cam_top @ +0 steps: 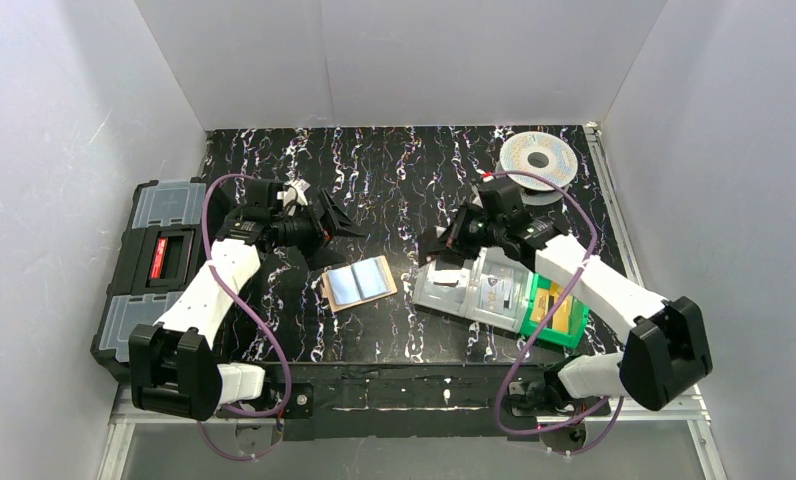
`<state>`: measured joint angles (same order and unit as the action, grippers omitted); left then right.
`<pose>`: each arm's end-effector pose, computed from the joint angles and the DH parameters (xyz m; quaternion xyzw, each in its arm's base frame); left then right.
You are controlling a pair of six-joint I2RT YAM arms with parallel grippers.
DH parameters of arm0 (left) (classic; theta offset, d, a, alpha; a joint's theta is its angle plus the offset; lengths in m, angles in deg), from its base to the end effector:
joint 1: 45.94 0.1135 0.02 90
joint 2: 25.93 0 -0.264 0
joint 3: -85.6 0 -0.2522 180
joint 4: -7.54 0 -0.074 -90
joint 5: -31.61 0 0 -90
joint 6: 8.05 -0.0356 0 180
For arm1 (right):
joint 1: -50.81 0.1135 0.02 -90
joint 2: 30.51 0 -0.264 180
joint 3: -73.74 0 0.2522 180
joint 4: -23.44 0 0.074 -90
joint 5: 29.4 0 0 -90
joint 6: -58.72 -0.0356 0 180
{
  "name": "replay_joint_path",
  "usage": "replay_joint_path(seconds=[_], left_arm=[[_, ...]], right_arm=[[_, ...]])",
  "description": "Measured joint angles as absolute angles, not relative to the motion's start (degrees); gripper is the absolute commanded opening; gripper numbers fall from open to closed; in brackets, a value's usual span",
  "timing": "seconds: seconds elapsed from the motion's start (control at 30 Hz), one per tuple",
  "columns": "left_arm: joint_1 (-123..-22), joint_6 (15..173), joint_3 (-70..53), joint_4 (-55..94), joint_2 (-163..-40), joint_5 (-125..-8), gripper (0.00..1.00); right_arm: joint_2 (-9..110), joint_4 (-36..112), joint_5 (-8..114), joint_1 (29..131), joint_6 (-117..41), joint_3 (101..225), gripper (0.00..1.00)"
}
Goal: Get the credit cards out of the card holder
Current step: Place the credit card in the storage box.
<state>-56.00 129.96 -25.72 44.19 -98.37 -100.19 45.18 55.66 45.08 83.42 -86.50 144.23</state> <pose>0.2603 -0.0703 0.2835 -0.1343 0.8506 -0.4733 0.1854 0.2408 0.1653 0.2806 0.1155 0.8828 0.3916 0.2322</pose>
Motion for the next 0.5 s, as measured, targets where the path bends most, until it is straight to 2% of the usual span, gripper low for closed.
replay_joint_path(seconds=[0.23, 0.4, 0.43, 0.5], left_arm=[[-56.0, 126.9, -25.7, 47.8, -98.4, -98.8, 0.95], [-56.0, 125.9, -25.7, 48.8, -98.4, -98.6, 0.95], [-56.0, 125.8, -25.7, 48.8, -98.4, -98.6, 0.95], [-56.0, 125.6, -25.7, 48.9, -98.4, -98.6, 0.95]], right_arm=[[42.3, 58.0, 54.4, 83.4, -86.5, 134.5, 0.01], [43.1, 57.9, 58.7, 83.4, -86.4, 133.4, 0.04], [43.3, 57.9, 59.1, 83.4, -86.4, 133.4, 0.09], [44.2, 57.6, 59.7, 83.4, -86.3, 133.4, 0.27]])
